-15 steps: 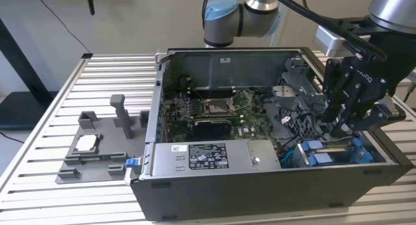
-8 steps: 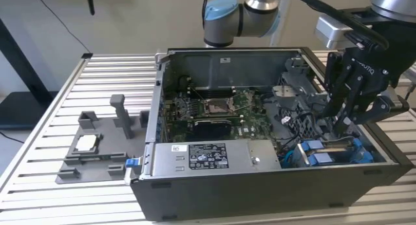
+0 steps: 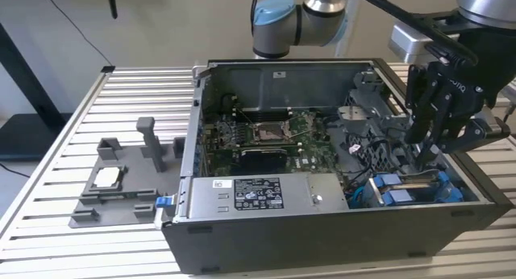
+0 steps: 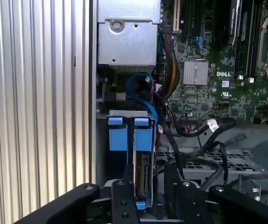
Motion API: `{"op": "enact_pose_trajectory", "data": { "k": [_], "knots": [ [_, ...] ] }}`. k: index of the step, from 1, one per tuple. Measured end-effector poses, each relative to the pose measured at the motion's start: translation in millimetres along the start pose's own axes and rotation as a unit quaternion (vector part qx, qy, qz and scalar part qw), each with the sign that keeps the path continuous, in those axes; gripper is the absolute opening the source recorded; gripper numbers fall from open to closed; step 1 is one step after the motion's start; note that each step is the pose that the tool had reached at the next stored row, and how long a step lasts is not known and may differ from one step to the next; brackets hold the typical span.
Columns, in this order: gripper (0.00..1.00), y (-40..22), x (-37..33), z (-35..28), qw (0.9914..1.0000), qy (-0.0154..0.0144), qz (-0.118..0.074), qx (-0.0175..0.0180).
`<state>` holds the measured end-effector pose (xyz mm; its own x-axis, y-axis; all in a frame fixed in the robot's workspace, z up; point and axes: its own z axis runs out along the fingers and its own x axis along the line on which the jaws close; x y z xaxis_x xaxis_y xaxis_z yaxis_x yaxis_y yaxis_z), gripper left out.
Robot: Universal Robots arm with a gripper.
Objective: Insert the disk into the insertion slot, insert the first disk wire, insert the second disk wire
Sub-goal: 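Insert the disk into the insertion slot, then insert the first disk wire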
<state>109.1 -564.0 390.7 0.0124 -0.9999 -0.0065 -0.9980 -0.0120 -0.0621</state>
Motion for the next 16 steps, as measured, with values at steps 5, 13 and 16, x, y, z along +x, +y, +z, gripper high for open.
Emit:
{"op": "enact_pose_trajectory", "data": {
  "k": [5,13,16],
  "knots": [
    [0.40,0.0,-3.4,0.0,0.99969,-0.0039,0.000,0.0245],
    [0.40,-0.3,-11.4,0.9,0.99885,-0.0046,-0.001,0.0477],
    [0.40,-0.9,-11.5,1.8,0.99870,-0.0047,-0.003,0.0507]
  ]
}}
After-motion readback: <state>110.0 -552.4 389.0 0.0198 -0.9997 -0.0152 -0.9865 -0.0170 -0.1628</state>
